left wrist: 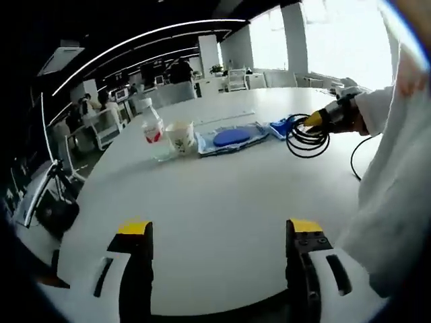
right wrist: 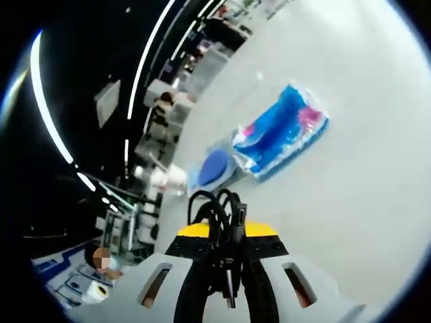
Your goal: Arrange the tabletop items into an orderly group along one side of the table until the central work area is clear of visible clutter.
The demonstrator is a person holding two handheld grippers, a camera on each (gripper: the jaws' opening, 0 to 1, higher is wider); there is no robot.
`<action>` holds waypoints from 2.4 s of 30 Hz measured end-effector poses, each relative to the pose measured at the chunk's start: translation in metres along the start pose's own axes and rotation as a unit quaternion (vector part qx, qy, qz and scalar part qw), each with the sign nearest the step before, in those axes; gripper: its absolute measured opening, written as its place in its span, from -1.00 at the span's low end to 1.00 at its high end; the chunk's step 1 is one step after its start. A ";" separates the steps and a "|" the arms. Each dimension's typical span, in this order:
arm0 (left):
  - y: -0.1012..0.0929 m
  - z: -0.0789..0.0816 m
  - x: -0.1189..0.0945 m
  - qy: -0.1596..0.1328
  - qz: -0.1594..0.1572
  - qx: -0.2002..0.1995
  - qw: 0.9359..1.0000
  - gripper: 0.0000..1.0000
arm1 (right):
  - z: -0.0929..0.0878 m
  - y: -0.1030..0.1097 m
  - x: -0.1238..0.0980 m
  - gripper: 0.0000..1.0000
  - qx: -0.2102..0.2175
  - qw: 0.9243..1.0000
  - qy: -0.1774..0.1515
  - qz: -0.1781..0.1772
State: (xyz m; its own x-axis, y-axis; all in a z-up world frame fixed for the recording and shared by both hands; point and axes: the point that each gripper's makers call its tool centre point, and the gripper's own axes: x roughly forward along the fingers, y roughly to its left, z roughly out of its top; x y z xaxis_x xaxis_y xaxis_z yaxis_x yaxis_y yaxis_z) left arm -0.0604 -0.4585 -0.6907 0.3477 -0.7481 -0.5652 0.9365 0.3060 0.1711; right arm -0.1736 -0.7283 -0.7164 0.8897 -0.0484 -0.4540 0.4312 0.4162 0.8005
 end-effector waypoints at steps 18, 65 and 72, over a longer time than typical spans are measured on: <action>-0.012 -0.006 0.007 0.013 -0.025 -0.019 0.999 0.55 | 0.006 -0.030 0.016 -0.73 -0.054 0.998 0.001 -0.039; -0.019 -0.016 -0.002 0.030 -0.024 -0.124 0.992 0.86 | -0.030 -0.024 -0.028 0.50 -0.250 0.960 0.079 -0.101; -0.002 -0.018 -0.003 0.025 -0.016 -0.176 0.984 1.00 | -0.048 -0.021 -0.045 0.76 -0.296 0.940 0.127 -0.115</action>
State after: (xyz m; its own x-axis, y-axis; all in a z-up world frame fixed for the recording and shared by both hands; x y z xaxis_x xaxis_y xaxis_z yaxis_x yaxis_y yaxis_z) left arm -0.0637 -0.4467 -0.7039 0.3078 -0.7330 -0.6066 0.8700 0.4749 -0.1323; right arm -0.2301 -0.6909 -0.7316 0.6860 -0.0116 -0.7275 0.3811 0.8575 0.3457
